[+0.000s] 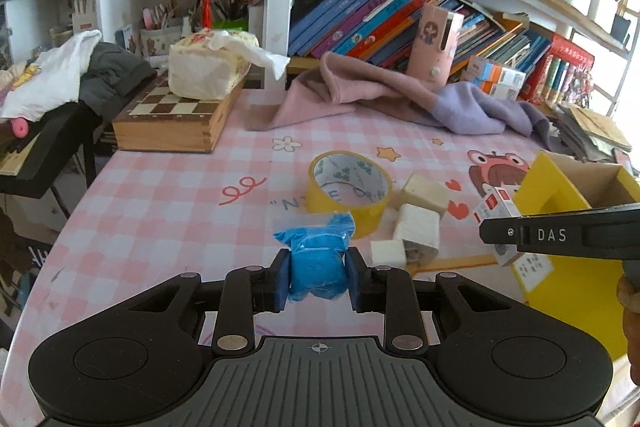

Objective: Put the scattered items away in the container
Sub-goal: 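Grasp the white-and-red medicine box with the right tool while the left tool grasps the blue toy, then lift and carry the medicine box and blue toy toward the yellow box with both tools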

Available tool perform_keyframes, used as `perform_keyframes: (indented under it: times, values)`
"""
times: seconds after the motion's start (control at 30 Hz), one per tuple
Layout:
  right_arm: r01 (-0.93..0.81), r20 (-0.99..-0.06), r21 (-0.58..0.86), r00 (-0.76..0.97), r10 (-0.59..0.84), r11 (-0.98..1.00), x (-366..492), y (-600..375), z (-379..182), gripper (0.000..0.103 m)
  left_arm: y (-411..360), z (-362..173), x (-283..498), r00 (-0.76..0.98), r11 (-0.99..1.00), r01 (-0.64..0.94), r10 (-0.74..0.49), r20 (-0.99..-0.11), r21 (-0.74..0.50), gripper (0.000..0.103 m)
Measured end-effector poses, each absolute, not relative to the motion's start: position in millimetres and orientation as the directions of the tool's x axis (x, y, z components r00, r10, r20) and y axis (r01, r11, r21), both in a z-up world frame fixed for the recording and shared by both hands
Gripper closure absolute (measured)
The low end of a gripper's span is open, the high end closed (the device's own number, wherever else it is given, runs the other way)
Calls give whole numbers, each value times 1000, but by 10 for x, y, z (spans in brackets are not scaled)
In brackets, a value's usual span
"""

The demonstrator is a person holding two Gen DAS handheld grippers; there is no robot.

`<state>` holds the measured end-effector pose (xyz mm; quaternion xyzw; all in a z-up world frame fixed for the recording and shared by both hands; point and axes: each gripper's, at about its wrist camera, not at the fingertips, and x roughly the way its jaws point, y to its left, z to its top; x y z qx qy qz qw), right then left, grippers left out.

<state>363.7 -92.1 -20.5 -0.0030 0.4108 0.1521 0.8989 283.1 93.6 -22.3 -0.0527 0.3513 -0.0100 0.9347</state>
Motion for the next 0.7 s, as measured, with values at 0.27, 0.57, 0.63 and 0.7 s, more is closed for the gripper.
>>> perform_keyframes:
  times: [0.27,0.57,0.63,0.7]
  values:
    - [-334,-720,120,619,314,935,3326,-983,-41,89,894,-55,2489,773,992,-8,-72,-631,-122,76]
    - [-390,-693,108,630,351,914,2939,-1066,117,89,906,107,2105,791,991,-17,-68,-609,-132,76]
    - [-399,-690,112,628,360,910,2861,-1062,140,89,913,135,2019,794,989,-22,-70,-604,-144,76]
    - [-405,-688,117,625,368,907,2778,-1047,156,89,925,155,1945,795,985,-32,-77,-601,-170,76]
